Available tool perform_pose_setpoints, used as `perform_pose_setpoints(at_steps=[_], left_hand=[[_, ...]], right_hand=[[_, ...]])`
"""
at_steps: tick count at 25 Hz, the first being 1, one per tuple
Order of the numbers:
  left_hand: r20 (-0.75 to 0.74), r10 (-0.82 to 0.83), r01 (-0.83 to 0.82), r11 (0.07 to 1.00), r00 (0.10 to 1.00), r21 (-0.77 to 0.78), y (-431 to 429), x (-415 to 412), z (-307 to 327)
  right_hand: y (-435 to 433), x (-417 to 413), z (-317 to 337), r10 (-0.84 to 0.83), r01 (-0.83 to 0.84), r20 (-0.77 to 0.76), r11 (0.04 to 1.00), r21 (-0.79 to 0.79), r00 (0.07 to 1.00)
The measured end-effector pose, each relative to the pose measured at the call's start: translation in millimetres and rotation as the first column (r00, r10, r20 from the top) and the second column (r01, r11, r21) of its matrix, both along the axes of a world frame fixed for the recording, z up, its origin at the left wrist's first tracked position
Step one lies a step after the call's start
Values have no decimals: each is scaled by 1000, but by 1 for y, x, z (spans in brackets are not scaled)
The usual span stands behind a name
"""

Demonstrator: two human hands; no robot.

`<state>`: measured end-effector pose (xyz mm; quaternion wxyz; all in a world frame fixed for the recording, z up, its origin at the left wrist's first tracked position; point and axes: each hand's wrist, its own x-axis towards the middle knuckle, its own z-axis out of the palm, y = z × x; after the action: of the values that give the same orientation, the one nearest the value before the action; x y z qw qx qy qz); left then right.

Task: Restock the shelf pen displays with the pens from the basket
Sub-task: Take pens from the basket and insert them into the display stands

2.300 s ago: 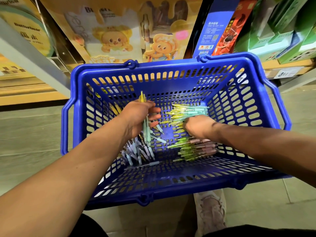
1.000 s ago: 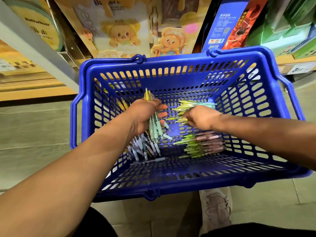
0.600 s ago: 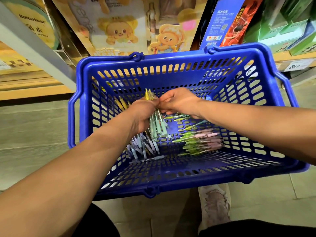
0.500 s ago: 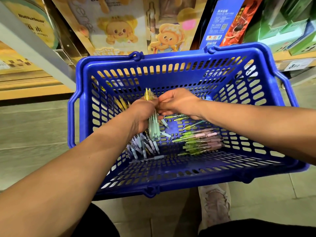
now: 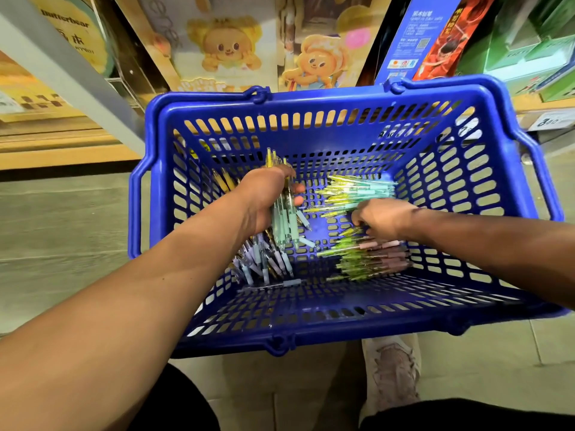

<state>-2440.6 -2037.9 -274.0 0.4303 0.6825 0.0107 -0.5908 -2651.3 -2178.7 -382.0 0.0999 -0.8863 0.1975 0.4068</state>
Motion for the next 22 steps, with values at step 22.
perform_pose_setpoints(at_steps=[22], left_hand=[[108, 63, -65, 998, 992, 18, 0, -5, -25]], right_hand=[[48, 88, 57, -956, 397, -64, 58, 916, 285]])
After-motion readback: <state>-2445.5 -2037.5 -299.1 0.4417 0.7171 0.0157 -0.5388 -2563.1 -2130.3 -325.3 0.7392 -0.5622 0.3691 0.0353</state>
